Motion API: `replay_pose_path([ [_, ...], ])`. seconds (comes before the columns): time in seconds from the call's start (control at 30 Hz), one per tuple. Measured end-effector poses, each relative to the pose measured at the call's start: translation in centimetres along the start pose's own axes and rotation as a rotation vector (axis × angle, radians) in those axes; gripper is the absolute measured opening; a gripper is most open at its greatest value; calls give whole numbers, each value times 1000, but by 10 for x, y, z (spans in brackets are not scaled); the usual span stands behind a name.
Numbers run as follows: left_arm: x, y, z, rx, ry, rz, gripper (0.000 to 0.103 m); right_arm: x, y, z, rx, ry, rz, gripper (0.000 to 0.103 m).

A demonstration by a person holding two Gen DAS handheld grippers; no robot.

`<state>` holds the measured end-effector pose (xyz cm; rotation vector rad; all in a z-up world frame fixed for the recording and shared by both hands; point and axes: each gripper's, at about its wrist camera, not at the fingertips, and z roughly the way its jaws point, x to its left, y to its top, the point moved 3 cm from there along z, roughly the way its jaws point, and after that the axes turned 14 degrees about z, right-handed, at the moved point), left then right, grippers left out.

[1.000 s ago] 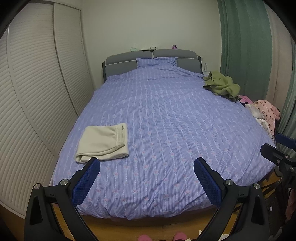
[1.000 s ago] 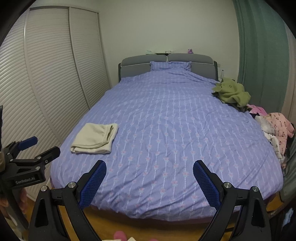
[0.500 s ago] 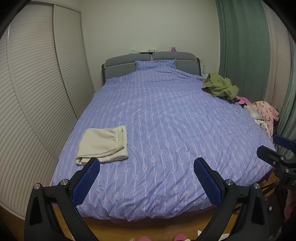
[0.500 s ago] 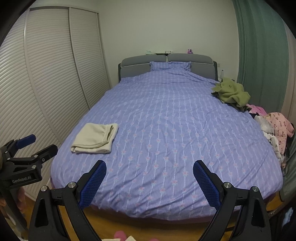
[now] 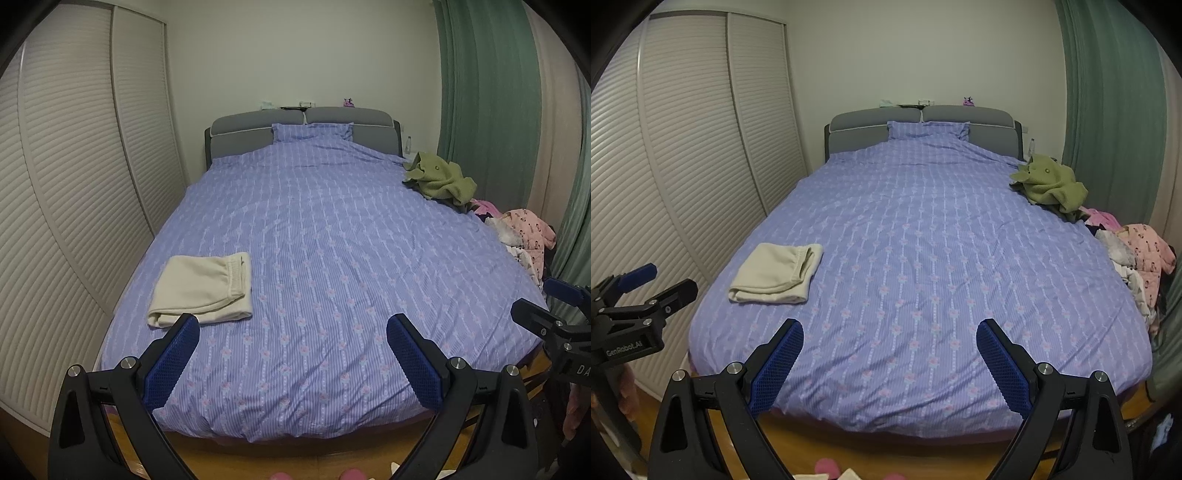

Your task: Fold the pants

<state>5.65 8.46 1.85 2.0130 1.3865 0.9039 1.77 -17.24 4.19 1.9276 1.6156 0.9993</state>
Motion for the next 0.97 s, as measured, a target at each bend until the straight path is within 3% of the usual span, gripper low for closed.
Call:
replay_pose_path([
  [0.97, -4, -4, 1, 20, 6, 7, 103, -12, 2, -3, -2, 3, -4, 96],
])
